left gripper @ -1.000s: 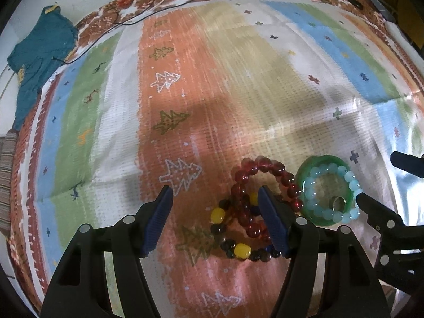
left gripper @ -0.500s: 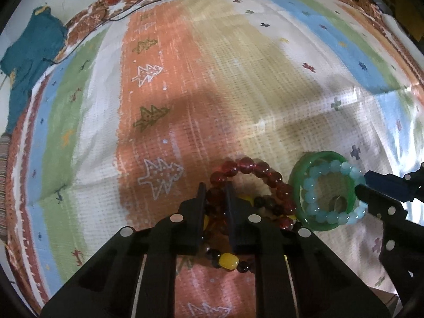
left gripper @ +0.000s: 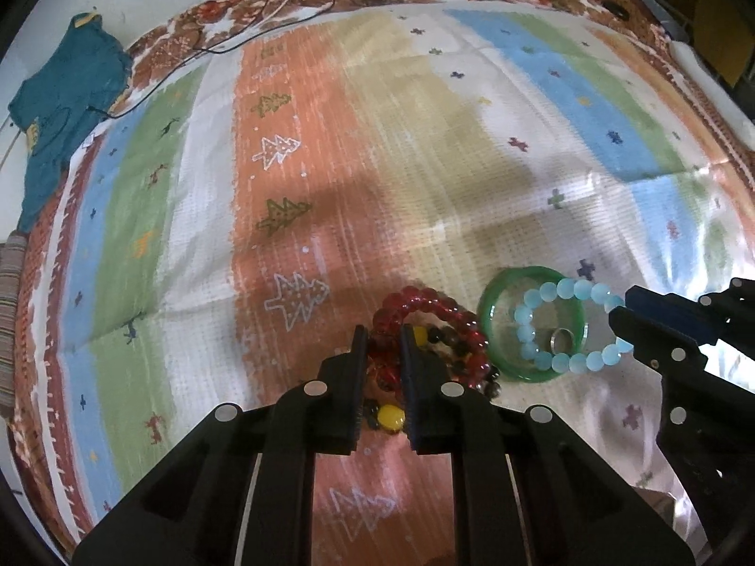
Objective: Organize jewelry
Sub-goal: 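Grasp the red bead bracelet with the left tool while the right tool grasps another light blue bracelet, then lift both bracelets and carry them over the silver tin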
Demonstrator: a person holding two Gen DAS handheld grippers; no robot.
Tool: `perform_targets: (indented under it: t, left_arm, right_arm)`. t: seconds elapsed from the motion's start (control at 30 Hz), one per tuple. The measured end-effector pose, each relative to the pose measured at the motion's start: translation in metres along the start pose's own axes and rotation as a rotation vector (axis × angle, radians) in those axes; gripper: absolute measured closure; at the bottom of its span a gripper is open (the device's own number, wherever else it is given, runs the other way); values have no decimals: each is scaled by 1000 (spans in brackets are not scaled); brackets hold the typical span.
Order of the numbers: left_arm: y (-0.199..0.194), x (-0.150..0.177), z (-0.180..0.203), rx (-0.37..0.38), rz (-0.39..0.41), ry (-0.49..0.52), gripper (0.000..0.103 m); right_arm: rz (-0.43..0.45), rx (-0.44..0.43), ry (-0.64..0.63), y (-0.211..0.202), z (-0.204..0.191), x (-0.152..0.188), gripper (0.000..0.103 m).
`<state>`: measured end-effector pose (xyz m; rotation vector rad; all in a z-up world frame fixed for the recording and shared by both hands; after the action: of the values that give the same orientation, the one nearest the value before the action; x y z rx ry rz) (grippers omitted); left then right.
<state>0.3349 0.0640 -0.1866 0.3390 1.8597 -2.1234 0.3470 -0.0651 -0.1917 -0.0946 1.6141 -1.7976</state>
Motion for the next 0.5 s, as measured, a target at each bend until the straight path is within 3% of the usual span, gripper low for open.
perform_targets:
  t: [0.5]
  left_arm:
    - [-48,11,6,33,70,-28,90]
  right_arm:
    - [104,-16,51,-42,8,4,91]
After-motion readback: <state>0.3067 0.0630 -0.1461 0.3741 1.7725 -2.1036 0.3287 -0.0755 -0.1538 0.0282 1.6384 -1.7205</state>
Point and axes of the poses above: each gripper's, at about its wrist camera, not at the fingertips, and y roughly the way its jaws point, z to its right, x to its underside, the point moved 6 cm from there along y, roughly the way its jaws point, and after that the axes turned 11 degrees about x, right-handed, at the moved point
